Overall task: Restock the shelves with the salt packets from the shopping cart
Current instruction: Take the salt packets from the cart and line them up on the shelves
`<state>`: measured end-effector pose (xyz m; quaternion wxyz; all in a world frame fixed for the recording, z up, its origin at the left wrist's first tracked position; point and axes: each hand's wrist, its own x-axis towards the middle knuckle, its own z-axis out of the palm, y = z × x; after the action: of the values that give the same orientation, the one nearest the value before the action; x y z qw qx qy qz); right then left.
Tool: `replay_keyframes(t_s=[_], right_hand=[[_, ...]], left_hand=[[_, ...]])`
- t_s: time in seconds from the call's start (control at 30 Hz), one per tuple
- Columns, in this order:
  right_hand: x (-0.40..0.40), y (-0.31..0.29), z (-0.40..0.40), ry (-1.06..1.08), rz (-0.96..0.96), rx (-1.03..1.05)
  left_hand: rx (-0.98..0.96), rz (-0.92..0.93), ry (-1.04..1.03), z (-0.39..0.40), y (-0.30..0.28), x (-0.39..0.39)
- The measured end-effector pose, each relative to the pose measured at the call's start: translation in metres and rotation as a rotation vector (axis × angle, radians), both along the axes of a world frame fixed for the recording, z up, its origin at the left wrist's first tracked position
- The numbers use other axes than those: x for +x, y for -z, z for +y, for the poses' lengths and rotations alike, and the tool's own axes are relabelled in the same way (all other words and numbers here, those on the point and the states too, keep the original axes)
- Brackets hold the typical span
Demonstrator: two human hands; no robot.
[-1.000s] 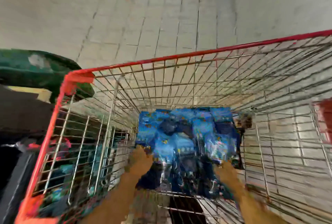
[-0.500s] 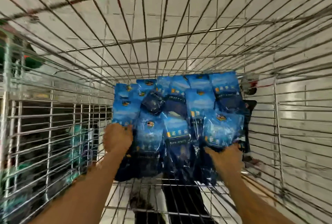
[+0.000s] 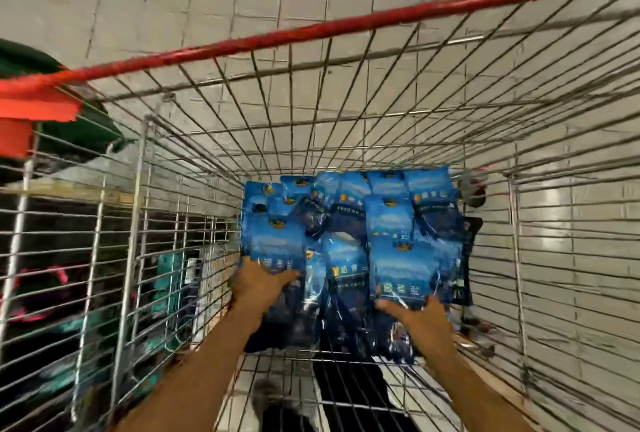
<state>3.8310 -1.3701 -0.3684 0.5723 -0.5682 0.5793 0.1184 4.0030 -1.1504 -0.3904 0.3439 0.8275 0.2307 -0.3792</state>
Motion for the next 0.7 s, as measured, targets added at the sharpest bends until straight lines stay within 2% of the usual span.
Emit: replay_keyframes(t_s=[0.17, 0.33, 0.43, 0.5, 0.7], right_hand=[[0.031, -0.097, 0.012, -0.131, -0.233, 0.107], [0.067, -0.202, 0.04, -0.198, -0.403, 0.06], [0.073, -0.269, 0.063, -0.243, -0.52, -0.016], [0.07, -0.314, 0.083, -0.258, -0.588, -0.033], [0.07, -0.441, 0.153, -0.363, -0.986, -0.065]], left_hand=[[-0.175, -0.091, -0.126, -0.005, -0.104, 0.001], [-0.315, -0.28, -0.225, 0.013, -0.222, 0.005], [-0.344, -0.429, -0.299, 0.039, -0.296, -0.001], [-0.44, -0.515, -0.341, 0.063, -0.344, -0.01], [-0.597, -0.831, -0.373, 0.154, -0.483, -0.059]])
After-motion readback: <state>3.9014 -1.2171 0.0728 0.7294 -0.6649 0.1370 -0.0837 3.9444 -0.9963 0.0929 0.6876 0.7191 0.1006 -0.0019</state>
